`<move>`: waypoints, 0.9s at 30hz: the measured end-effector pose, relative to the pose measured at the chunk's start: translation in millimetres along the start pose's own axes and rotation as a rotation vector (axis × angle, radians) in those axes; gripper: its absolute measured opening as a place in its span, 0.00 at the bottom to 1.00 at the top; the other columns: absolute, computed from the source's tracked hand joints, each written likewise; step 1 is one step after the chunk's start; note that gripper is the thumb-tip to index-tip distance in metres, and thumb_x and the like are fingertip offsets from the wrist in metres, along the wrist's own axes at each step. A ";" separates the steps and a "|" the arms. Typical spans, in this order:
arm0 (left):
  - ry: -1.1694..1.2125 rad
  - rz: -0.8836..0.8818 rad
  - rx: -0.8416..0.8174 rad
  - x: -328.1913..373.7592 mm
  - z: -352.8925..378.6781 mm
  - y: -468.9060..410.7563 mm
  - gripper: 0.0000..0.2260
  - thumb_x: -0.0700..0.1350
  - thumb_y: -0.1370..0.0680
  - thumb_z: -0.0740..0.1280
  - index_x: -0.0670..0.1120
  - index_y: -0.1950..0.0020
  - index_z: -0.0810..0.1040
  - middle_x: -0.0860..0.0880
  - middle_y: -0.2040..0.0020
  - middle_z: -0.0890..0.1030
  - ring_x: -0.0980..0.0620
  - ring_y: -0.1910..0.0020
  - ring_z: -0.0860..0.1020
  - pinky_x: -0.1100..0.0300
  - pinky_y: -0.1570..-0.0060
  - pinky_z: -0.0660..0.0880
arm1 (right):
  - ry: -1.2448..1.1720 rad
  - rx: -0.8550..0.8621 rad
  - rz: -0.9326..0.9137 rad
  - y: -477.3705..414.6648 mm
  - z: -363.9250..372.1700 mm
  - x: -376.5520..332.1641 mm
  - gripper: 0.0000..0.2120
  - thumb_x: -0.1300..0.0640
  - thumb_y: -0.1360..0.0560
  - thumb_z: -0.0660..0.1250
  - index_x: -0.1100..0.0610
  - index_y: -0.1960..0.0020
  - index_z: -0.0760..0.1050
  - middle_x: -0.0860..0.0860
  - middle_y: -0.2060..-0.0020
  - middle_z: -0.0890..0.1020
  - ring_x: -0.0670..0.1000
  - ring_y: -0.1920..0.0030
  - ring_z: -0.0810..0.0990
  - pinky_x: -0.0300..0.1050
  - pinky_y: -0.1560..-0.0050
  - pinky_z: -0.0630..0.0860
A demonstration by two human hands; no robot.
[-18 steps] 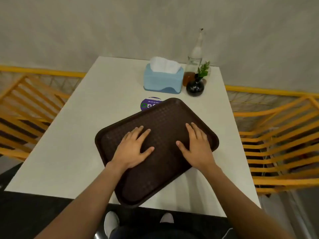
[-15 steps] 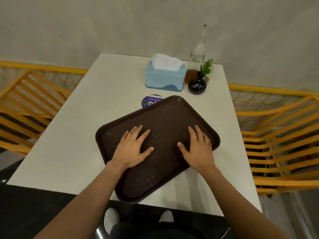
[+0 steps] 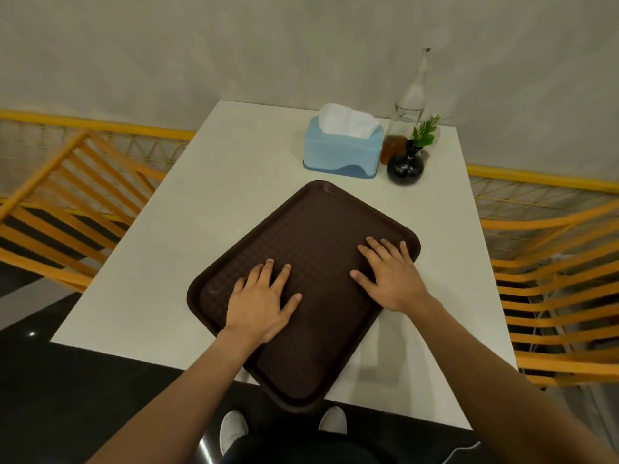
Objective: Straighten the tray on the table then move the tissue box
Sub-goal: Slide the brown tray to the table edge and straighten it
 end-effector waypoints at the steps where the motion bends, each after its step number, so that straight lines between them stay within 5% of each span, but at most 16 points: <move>1: -0.006 -0.007 -0.008 -2.8 -1.1 3.1 0.34 0.69 0.22 0.44 0.56 0.18 0.55 0.46 0.19 0.59 0.45 0.21 0.58 0.44 0.27 0.61 | 0.005 0.004 -0.021 -4.9 -1.6 -2.7 0.35 0.31 0.21 0.44 0.48 0.20 0.58 0.49 0.19 0.58 0.55 0.20 0.51 0.60 0.23 0.39; 4: 0.032 -0.001 0.000 -17.9 -12.7 4.3 0.31 0.65 0.20 0.51 0.54 0.19 0.59 0.46 0.23 0.66 0.44 0.26 0.65 0.44 0.31 0.68 | 0.017 0.092 -0.029 -16.4 -8.8 -15.4 0.28 0.37 0.18 0.51 0.50 0.23 0.67 0.52 0.20 0.59 0.56 0.20 0.51 0.61 0.22 0.43; 7: 0.186 0.026 0.049 -42.1 -28.7 -5.5 0.23 0.53 0.19 0.58 0.50 0.24 0.66 0.47 0.33 0.75 0.45 0.35 0.73 0.46 0.40 0.76 | -0.058 0.269 0.045 -15.1 -17.3 -32.1 0.21 0.47 0.17 0.59 0.55 0.28 0.73 0.56 0.22 0.63 0.60 0.22 0.56 0.60 0.24 0.58; 12: 0.124 0.082 0.189 -92.7 -42.0 -23.7 0.18 0.41 0.20 0.63 0.44 0.31 0.76 0.43 0.41 0.80 0.41 0.45 0.76 0.46 0.48 0.77 | -0.321 0.488 0.353 24.4 -21.0 -58.1 0.18 0.52 0.18 0.63 0.54 0.29 0.73 0.53 0.34 0.71 0.55 0.35 0.68 0.54 0.45 0.80; 15: 0.100 0.042 0.191 -115.7 -42.6 -33.2 0.18 0.45 0.19 0.61 0.45 0.29 0.74 0.42 0.42 0.79 0.40 0.46 0.76 0.45 0.49 0.77 | -0.292 0.464 0.561 56.2 -9.8 -75.2 0.22 0.51 0.19 0.65 0.54 0.27 0.68 0.54 0.40 0.72 0.55 0.41 0.72 0.52 0.54 0.80; 18: 0.085 0.088 0.177 -126.0 -35.9 -37.2 0.19 0.46 0.17 0.60 0.45 0.27 0.73 0.42 0.46 0.80 0.40 0.51 0.77 0.45 0.53 0.77 | -0.268 0.372 0.716 79.3 7.0 -90.7 0.26 0.49 0.19 0.63 0.57 0.25 0.64 0.57 0.39 0.75 0.59 0.41 0.75 0.55 0.48 0.78; 22: 0.069 0.151 0.234 -132.2 -22.6 -33.2 0.19 0.44 0.17 0.62 0.43 0.26 0.73 0.41 0.50 0.81 0.40 0.56 0.77 0.46 0.58 0.76 | -0.254 0.361 0.729 85.2 21.7 -106.7 0.21 0.52 0.16 0.58 0.59 0.26 0.67 0.58 0.42 0.80 0.60 0.47 0.78 0.56 0.49 0.77; 27: 0.090 0.164 0.258 -150.0 -17.1 -26.8 0.21 0.40 0.19 0.64 0.43 0.26 0.73 0.43 0.44 0.82 0.41 0.47 0.78 0.45 0.47 0.75 | -0.252 0.401 0.720 71.2 23.8 -122.3 0.21 0.56 0.16 0.57 0.62 0.25 0.66 0.60 0.45 0.80 0.62 0.48 0.77 0.57 0.50 0.75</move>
Point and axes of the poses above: each hand's wrist, its own y-axis away from the middle knuckle, its own z-axis out of the palm, x = y × z, the point moved 3 cm from there along -y, towards the middle knuckle
